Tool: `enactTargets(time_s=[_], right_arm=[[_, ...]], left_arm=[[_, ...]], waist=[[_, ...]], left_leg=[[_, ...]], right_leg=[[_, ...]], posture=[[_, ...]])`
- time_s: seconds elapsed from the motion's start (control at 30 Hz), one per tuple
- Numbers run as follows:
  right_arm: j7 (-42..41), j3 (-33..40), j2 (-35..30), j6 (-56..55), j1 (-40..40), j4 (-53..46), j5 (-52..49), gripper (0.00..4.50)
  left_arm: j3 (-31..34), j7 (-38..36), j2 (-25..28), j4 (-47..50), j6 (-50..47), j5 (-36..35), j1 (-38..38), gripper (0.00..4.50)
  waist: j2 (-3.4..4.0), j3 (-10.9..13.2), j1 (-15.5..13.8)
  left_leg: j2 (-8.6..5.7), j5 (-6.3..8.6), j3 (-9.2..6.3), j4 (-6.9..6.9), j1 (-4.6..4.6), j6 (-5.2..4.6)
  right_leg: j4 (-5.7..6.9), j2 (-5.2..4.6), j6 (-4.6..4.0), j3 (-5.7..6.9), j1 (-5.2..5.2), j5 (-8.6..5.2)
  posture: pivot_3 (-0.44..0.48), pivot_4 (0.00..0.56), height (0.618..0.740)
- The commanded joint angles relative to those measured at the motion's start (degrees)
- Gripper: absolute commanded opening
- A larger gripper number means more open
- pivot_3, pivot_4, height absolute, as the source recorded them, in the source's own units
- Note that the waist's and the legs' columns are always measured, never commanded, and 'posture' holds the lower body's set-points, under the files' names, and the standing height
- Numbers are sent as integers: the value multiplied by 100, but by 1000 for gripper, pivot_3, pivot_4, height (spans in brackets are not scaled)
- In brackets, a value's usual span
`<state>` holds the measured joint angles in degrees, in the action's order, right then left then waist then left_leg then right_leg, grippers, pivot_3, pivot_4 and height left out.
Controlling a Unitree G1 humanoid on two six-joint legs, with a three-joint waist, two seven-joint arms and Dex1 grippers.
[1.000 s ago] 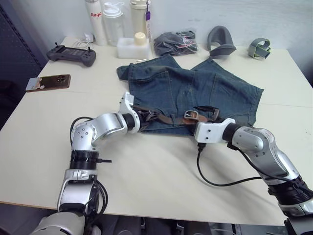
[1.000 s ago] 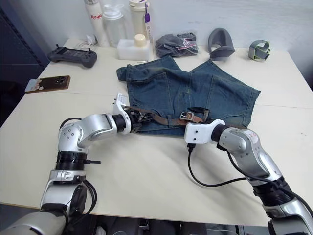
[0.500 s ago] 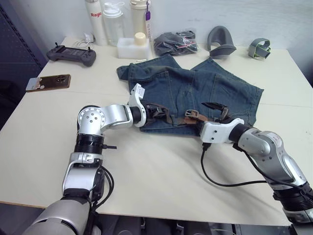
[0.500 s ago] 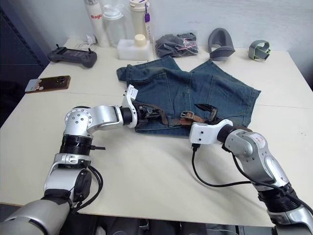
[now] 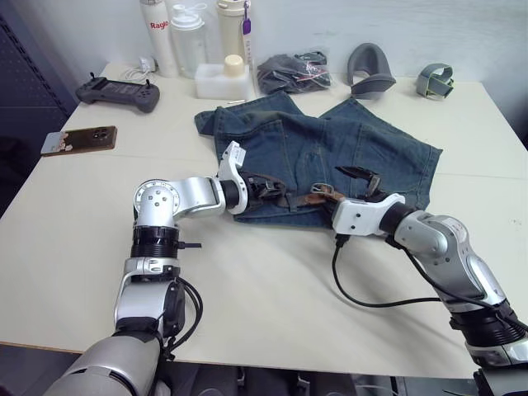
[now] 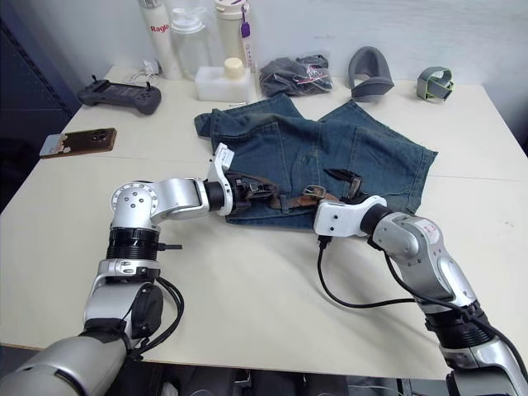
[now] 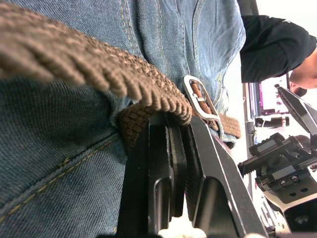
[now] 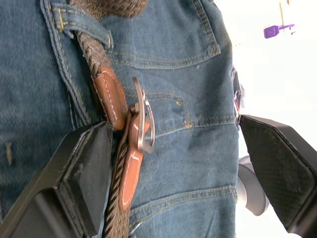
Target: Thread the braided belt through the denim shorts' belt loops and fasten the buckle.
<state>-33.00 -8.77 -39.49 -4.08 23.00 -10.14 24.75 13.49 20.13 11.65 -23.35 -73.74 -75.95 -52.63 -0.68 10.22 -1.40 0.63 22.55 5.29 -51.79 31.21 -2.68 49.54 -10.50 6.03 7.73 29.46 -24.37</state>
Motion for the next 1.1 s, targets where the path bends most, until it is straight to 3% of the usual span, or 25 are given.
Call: enactTargets(time_s=[0.03, 0.37, 1.1], right_arm=[[228, -16, 197, -195, 223, -10, -16, 4355], [468, -189, 636, -483, 738, 350, 32, 4355], [87, -213, -126, -883, 542, 423, 96, 4355]], left_arm=[[149, -46, -113, 193, -90, 105, -37, 58], [405, -51, -302, 316, -219, 349, 2, 58], [773, -93, -561, 482, -390, 724, 16, 58]], waist=[[0, 0, 6], [0, 0, 13], [0, 0, 3]], left_leg=[[0, 0, 0, 0, 0, 0], [0, -1, 0, 1, 1, 2], [-1, -2, 1, -2, 1, 0]], right_leg=[[0, 1, 0, 0, 0, 0], [4, 2, -1, -1, 4, 0], [7, 0, 0, -1, 3, 0]], posture=[[0, 150, 648], [0, 150, 648], [0, 150, 648]])
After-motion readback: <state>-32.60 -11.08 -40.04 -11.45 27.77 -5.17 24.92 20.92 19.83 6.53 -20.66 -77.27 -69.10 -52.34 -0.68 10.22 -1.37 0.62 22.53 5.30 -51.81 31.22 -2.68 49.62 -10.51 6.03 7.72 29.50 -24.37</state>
